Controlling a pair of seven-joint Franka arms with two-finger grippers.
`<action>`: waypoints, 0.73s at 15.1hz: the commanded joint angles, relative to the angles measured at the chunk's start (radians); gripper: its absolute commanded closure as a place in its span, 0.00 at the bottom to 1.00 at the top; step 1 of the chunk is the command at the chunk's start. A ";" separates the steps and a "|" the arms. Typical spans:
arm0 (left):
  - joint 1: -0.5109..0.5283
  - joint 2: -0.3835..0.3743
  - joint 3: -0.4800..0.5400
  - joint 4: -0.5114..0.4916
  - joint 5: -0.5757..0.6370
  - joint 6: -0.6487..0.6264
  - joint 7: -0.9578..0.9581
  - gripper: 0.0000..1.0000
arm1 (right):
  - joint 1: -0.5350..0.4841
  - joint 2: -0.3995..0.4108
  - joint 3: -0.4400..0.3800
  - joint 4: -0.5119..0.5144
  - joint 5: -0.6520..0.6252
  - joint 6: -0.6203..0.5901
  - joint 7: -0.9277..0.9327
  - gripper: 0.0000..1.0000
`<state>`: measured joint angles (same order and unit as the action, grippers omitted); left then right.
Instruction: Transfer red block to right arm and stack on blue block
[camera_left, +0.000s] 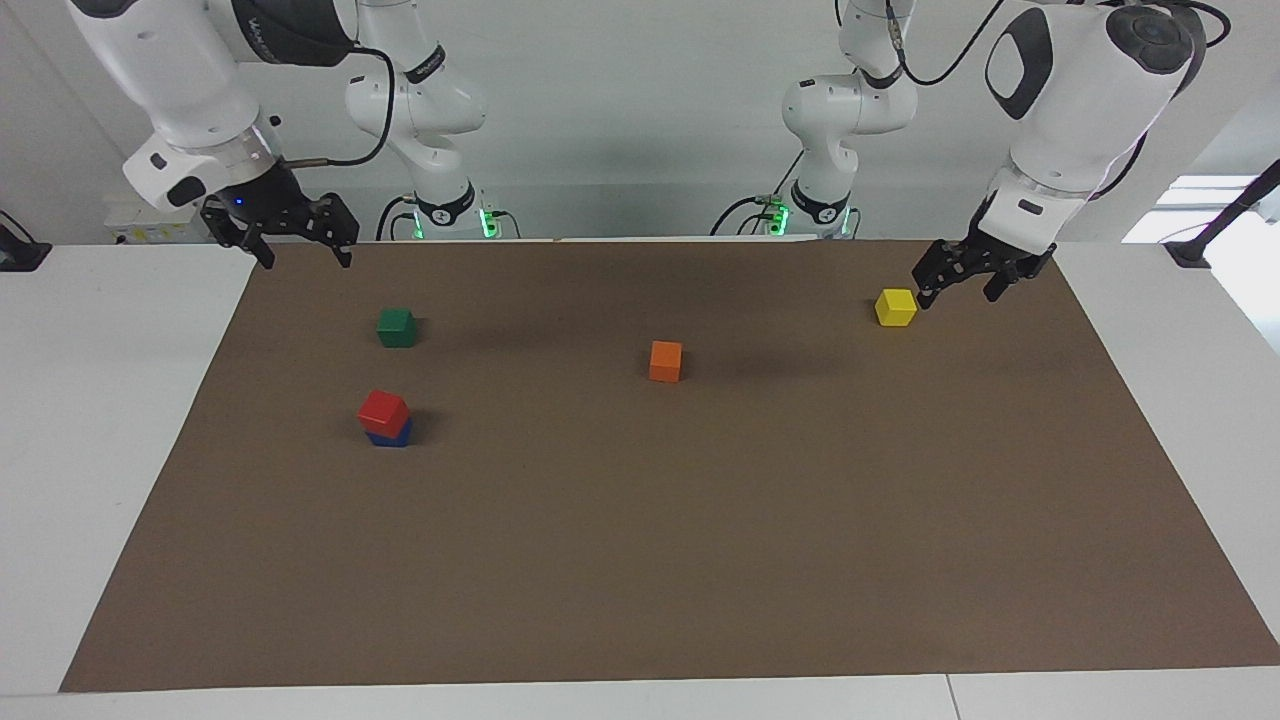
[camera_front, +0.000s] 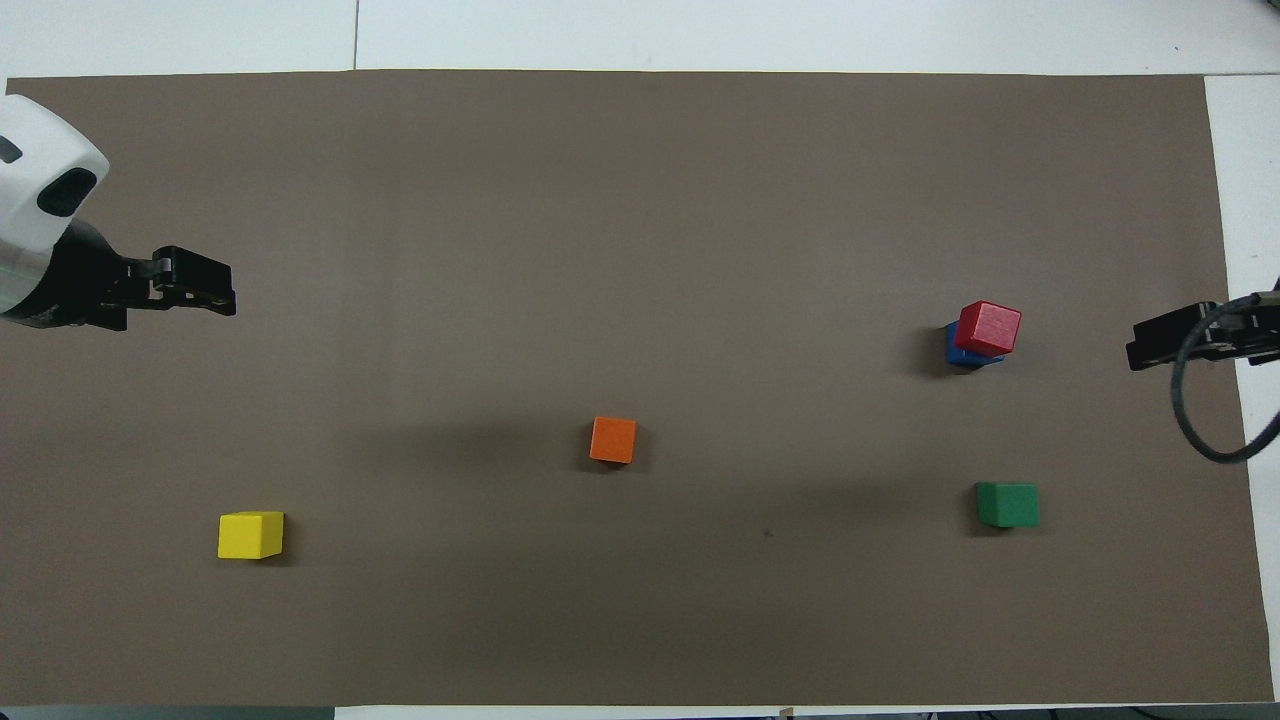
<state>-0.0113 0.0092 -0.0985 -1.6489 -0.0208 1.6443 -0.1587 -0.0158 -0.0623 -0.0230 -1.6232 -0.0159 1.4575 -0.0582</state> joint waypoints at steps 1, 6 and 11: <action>-0.012 -0.014 0.010 0.003 0.010 -0.023 0.007 0.00 | -0.033 0.027 0.006 0.074 0.021 -0.054 -0.060 0.00; -0.012 -0.012 0.010 0.003 0.010 -0.023 0.005 0.00 | -0.039 0.059 0.009 0.080 0.008 -0.025 -0.063 0.00; -0.006 -0.014 0.010 0.001 0.010 -0.026 0.005 0.00 | -0.033 0.070 0.008 0.068 -0.004 0.073 -0.057 0.00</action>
<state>-0.0112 0.0072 -0.0985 -1.6489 -0.0208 1.6393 -0.1587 -0.0438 0.0040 -0.0172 -1.5704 -0.0167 1.4963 -0.0956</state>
